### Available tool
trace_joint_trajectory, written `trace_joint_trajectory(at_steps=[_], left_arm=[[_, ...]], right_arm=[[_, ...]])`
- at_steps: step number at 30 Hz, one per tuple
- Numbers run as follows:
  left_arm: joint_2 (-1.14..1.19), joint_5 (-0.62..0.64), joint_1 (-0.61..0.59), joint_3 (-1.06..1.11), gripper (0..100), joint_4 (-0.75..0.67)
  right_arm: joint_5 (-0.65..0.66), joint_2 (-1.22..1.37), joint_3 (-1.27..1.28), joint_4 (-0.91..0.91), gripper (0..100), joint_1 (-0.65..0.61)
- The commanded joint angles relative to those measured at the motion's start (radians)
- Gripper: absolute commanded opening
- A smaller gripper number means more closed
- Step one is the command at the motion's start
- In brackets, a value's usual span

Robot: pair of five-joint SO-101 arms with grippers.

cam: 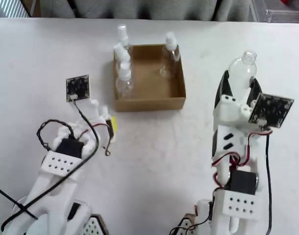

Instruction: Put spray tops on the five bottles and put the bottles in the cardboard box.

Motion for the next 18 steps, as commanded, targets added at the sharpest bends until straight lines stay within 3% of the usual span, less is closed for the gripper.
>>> trace_joint_trajectory(at_steps=[1,9,18], left_arm=[[-0.035,-0.011,-0.01,-0.009,2,-0.02],[-0.036,-0.012,-0.113,-0.048,2,-0.017],[-0.038,-0.011,-0.254,-0.302,2,0.137]], right_arm=[[-0.014,-0.084,0.052,-0.079,1.5,-0.022],[-0.014,-0.231,0.164,-0.111,1.5,-0.145],[-0.006,-0.4,0.267,-0.11,1.5,-0.323]])
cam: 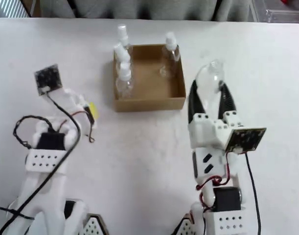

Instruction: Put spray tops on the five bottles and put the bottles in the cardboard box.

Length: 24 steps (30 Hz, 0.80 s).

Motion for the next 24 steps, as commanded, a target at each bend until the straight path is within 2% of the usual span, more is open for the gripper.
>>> trace_joint_trajectory(at_steps=[1,6,10,15,24], left_arm=[[-0.05,-0.011,-0.051,-0.173,2,0.069],[-0.255,-0.011,-0.058,-0.313,2,0.172],[-0.473,-0.011,-0.004,-0.393,2,0.16],[-0.562,-0.005,0.091,-0.399,2,-0.052],[-0.449,-0.009,0.097,-0.402,2,-0.379]], right_arm=[[-0.002,-0.097,0.034,-0.022,1.5,-0.082],[0.0,-0.209,0.133,-0.021,1.5,-0.2],[0.0,-0.194,0.175,-0.021,1.5,-0.282],[0.0,-0.203,0.18,0.035,1.5,-0.389],[0.0,-0.205,0.181,0.085,1.5,-0.481]])
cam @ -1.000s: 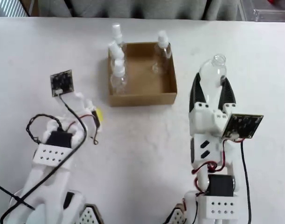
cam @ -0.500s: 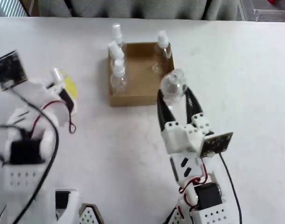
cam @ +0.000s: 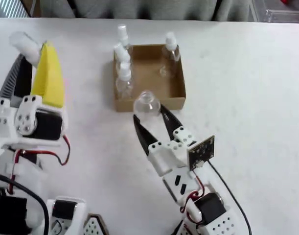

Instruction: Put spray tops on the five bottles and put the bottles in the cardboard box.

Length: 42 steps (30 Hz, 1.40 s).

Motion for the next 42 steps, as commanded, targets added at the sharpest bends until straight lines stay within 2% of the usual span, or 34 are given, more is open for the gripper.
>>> trace_joint_trajectory(at_steps=[1,6,9,12,26,29,33,42], left_arm=[[0.081,-0.006,0.016,-0.048,2,-0.138],[0.166,-0.008,0.147,-0.054,2,-0.256],[0.173,-0.011,0.289,-0.052,2,-0.259],[0.174,-0.012,0.371,-0.044,2,-0.238],[0.173,-0.014,0.377,-0.041,2,-0.106],[0.173,-0.015,0.377,-0.041,2,-0.103],[0.173,-0.081,0.377,-0.041,2,-0.103],[0.173,-0.091,0.377,-0.043,2,-0.103]], right_arm=[[0.002,-0.012,-0.014,0.012,1.5,-0.028],[0.003,-0.012,-0.011,0.033,1.5,-0.047],[0.003,-0.012,-0.011,0.033,1.5,-0.041],[0.003,-0.012,-0.011,0.033,1.5,-0.041],[0.003,-0.012,-0.009,0.033,1.5,-0.038],[0.003,-0.012,-0.009,0.033,1.5,-0.038],[0.003,-0.01,-0.009,0.033,1.5,-0.038],[0.003,-0.01,-0.008,0.033,1.5,-0.038]])
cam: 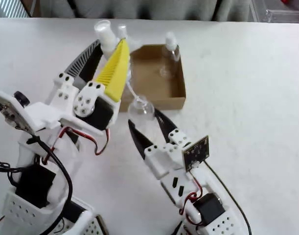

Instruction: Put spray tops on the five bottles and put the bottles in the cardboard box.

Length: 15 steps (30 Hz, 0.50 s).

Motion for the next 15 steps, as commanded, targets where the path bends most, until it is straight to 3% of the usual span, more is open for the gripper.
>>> trace_joint_trajectory(at_steps=[1,15], left_arm=[[-0.01,-0.008,0.005,-0.043,2,0.0],[-0.002,-0.008,0.005,-0.04,2,-0.086]], right_arm=[[0.003,-0.01,-0.008,0.001,1.5,0.004],[0.064,-0.01,0.011,-0.008,1.5,0.004]])
